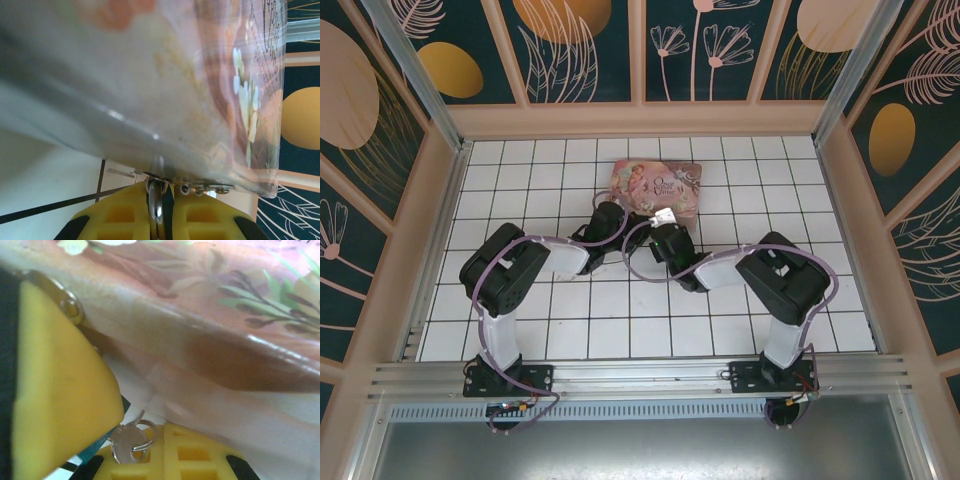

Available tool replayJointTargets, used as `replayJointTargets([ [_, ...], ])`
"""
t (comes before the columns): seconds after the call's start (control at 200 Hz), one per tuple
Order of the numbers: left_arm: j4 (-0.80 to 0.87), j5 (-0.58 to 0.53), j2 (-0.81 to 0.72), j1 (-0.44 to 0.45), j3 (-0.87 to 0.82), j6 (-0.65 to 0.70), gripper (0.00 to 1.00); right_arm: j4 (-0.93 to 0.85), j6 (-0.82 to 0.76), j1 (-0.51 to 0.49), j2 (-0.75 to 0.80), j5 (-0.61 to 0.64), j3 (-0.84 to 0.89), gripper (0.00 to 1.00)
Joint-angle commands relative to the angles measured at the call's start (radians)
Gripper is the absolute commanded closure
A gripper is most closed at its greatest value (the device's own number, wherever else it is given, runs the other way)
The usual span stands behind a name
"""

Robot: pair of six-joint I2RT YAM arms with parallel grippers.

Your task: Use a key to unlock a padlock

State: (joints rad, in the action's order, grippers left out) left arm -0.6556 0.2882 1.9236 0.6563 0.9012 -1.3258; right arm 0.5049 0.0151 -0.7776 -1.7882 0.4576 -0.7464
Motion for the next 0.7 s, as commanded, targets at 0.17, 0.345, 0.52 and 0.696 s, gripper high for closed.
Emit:
replayJointTargets([
  [0.17,0.002,0.074,0.001,0.021,-0.02,0.003,1.0,-0.03,0.176,0.144,0.142,-0.437,-0.042,0.99],
  [0.345,0.015,0.06,0.007,0.019,-0.012,0.017,1.0,-0.058,0.235,0.172,0.194,-0.519,0.022,0.62],
  [0.52,0.044,0.046,0.006,0.019,-0.008,0.048,1.0,0.007,0.385,0.21,0.288,-0.579,0.165,0.44],
  [0.696,0.066,0.037,0.003,0.019,-0.013,0.077,1.0,0.069,0.541,0.221,0.349,-0.622,0.248,0.37],
])
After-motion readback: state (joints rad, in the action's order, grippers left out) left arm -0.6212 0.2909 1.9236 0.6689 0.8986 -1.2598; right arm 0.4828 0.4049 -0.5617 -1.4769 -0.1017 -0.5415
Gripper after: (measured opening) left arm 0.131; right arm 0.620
